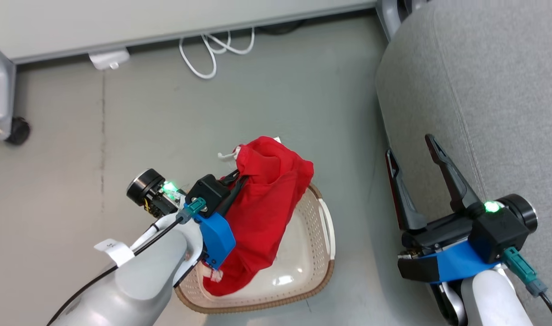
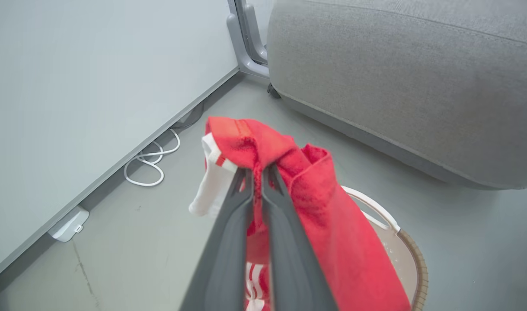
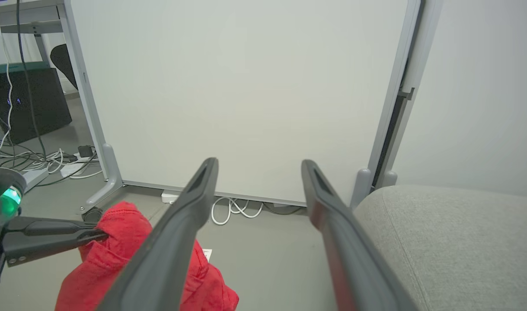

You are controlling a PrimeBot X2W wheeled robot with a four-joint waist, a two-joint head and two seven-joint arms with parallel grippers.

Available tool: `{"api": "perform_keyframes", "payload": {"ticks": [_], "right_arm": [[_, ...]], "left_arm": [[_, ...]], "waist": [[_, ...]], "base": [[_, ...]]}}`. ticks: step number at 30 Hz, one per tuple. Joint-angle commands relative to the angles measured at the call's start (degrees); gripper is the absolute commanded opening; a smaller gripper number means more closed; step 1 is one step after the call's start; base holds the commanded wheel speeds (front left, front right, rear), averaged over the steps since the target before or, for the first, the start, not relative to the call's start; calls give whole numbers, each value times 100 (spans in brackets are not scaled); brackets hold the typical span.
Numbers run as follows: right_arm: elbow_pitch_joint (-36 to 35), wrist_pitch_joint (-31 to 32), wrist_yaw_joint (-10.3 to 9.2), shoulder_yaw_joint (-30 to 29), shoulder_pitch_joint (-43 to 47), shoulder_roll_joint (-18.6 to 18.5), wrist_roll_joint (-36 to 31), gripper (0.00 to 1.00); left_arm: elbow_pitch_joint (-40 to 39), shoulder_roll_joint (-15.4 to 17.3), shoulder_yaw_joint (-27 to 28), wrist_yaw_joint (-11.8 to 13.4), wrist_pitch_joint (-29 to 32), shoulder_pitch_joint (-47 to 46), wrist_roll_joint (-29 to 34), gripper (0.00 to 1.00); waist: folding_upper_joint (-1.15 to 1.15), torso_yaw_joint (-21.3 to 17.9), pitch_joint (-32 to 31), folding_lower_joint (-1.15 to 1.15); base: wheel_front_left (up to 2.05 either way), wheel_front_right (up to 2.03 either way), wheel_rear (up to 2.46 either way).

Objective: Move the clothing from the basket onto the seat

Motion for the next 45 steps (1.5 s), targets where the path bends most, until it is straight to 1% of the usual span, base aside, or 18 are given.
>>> {"api": "perform_keyframes", "payload": {"ticks": [1, 11, 20, 26, 36, 40, 43, 45], "right_arm": [[35, -22, 3, -17, 138, -16, 23, 100], [161, -22, 3, -19, 481, -16, 56, 100], [215, -22, 3, 2, 689, -16, 84, 100], [234, -21, 3, 48, 781, -16, 139, 100], [179, -22, 3, 94, 779, -16, 129, 100], [142, -21, 3, 248, 521, -16, -2, 100], [190, -21, 3, 493, 218, -16, -172, 100], [274, -22, 3, 686, -46, -91, -243, 100]], "left_arm": [[-177, 33, 170, 44, -29, 120, 62, 0], [-1312, 75, 1231, 201, -31, 603, 472, 0], [-2106, -46, 1936, 158, -30, 789, 713, 0], [-2447, -116, 2177, 118, -30, 739, 827, 0], [-2630, -127, 2246, 66, -30, 760, 941, 0], [-2667, -134, 2265, 40, -30, 730, 956, 0], [-2686, -134, 2283, 16, -30, 682, 978, 0], [-2689, -142, 2291, 12, -30, 649, 992, 0]], "waist": [[0, 120, -315, 1], [0, 309, -1015, 1], [0, 392, -1415, 1], [0, 397, -1558, 1], [0, 384, -1597, 1], [0, 398, -1559, 1], [0, 410, -1527, 1], [0, 421, -1509, 1]], "base": [[0, 0, 0], [0, 0, 0], [0, 0, 0], [0, 0, 0], [0, 0, 0], [0, 0, 0], [0, 0, 0], [0, 0, 0]]}}
